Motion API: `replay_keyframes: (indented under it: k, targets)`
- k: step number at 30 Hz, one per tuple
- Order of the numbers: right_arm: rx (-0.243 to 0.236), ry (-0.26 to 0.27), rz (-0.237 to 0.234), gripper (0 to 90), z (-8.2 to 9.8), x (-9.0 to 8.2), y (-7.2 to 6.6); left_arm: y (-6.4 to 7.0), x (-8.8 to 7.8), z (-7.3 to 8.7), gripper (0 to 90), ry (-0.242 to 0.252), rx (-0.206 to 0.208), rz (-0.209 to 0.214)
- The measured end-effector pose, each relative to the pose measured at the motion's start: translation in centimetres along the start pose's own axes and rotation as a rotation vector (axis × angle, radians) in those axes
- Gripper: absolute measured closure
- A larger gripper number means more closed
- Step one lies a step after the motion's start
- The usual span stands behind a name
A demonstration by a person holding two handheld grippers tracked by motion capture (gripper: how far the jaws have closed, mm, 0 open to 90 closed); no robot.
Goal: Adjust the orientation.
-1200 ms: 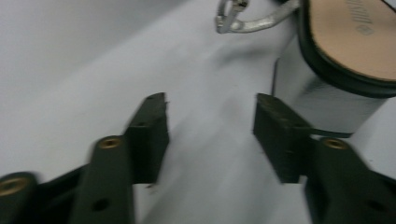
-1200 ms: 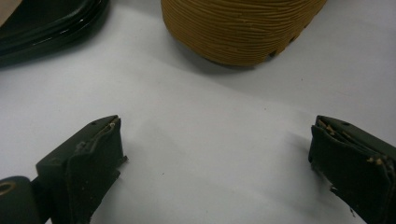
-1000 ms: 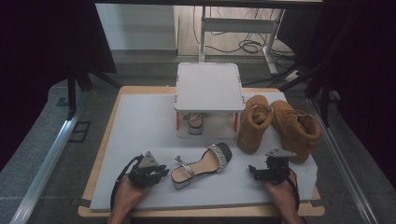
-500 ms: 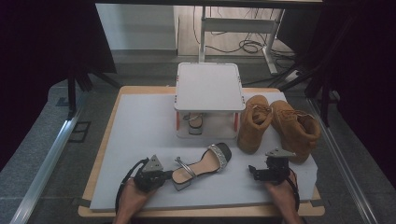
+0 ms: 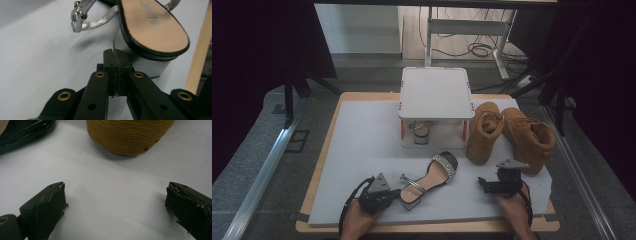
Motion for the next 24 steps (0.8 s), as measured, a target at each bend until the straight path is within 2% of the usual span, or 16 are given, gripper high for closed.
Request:
replay_keyframes:
  k: [4, 8, 12, 15, 18, 21, 24]
  targets:
    - [-0.001, 0.0, 0.0, 3.1, 0.0, 0.0, 0.0, -0.1, -0.5, 0.4, 80.0, -0.006, -0.021, -0.055]
    - [-0.001, 0.0, 0.0, 3.1, 0.0, 0.0, 0.0, 0.2, -1.5, 0.9, 68.6, 0.0, -0.045, -0.065]
    - [-0.001, 0.0, 0.0, 3.1, 0.0, 0.0, 0.0, 0.8, -1.9, 1.2, 52.7, -0.015, -0.044, -0.061]
    - [0.0, 0.0, -0.001, 3.1, 0.0, 0.0, 0.0, 1.2, -2.1, 1.3, 40.8, 0.001, -0.05, -0.041]
    - [0.0, 0.0, -0.001, 3.1, 0.0, 0.0, 0.0, 1.7, -2.0, 1.0, 32.3, 0.009, -0.037, -0.034]
    - [-0.001, 0.0, 0.0, 3.1, 0.0, 0.0, 0.0, 2.1, -1.3, 0.5, 25.4, 0.003, -0.016, -0.027]
    - [-0.001, 0.0, -0.001, 3.1, 0.0, 0.0, 0.0, 2.4, -0.6, 0.2, 24.7, -0.005, -0.003, -0.03]
Point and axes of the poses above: each handheld gripper's, and its own axes: x roughly forward along the jaws, z roughly out of its underside, y roughly to its right, the point moved 5 cm from there along x, roughly forward along the jaws, and after that the axes turned 9 degrees about z, right-handed, at the moved point
